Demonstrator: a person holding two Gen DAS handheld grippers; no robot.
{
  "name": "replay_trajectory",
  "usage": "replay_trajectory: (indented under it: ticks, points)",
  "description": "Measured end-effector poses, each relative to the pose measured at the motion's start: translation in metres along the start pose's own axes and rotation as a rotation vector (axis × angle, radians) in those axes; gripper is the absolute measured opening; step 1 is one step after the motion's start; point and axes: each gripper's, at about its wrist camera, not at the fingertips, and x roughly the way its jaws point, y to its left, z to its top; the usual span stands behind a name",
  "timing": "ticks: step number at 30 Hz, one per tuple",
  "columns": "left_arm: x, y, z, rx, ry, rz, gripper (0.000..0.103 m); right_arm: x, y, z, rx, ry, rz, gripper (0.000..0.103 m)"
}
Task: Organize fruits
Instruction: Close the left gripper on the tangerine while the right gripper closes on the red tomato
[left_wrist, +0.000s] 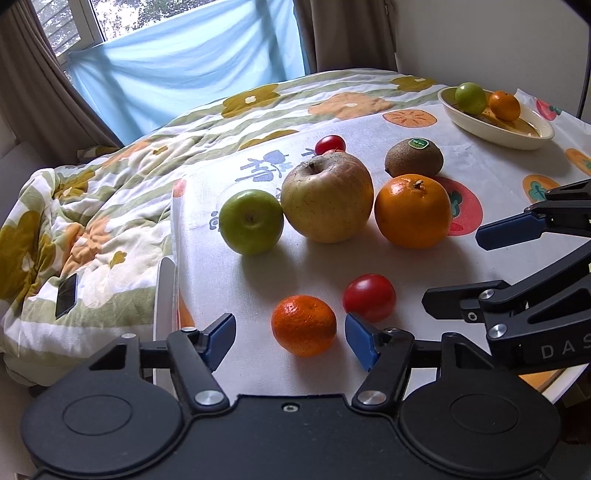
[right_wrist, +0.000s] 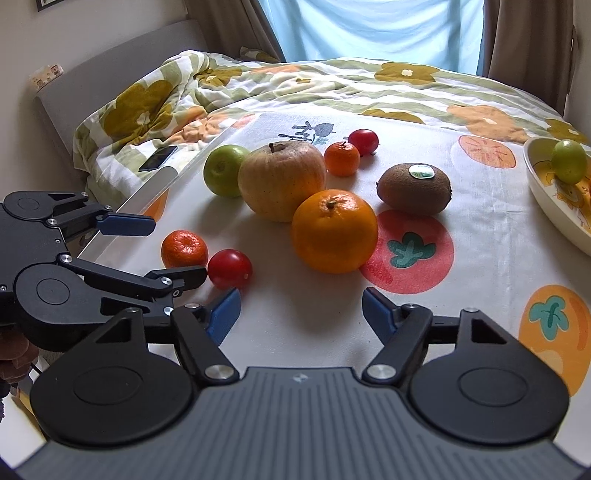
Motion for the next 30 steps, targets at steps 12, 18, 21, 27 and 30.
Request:
replay_trajectory:
  ticks: [12,18,21,27,30]
  points:
    - [0.002,0.003,-0.005,0.050,0.007,-0.028,0.043,0.013,0.010,0.004,-0.013,0.029,0.021,0.076]
    - [-0.001,0.009,-0.012,0.045,0.018,-0.014,0.042,0.019,0.019,0.007,-0.019,0.039,0.057,0.070]
    - [-0.003,0.011,-0.014,0.040,0.021,-0.011,0.042,0.023,0.024,0.010,-0.024,0.041,0.070,0.066]
    - [-0.005,0.011,-0.017,0.028,0.025,-0.009,0.042,0.029,0.030,0.015,-0.034,0.036,0.087,0.059]
    - [-0.005,0.011,-0.017,0.029,0.026,-0.009,0.042,0.033,0.034,0.017,-0.038,0.042,0.094,0.053]
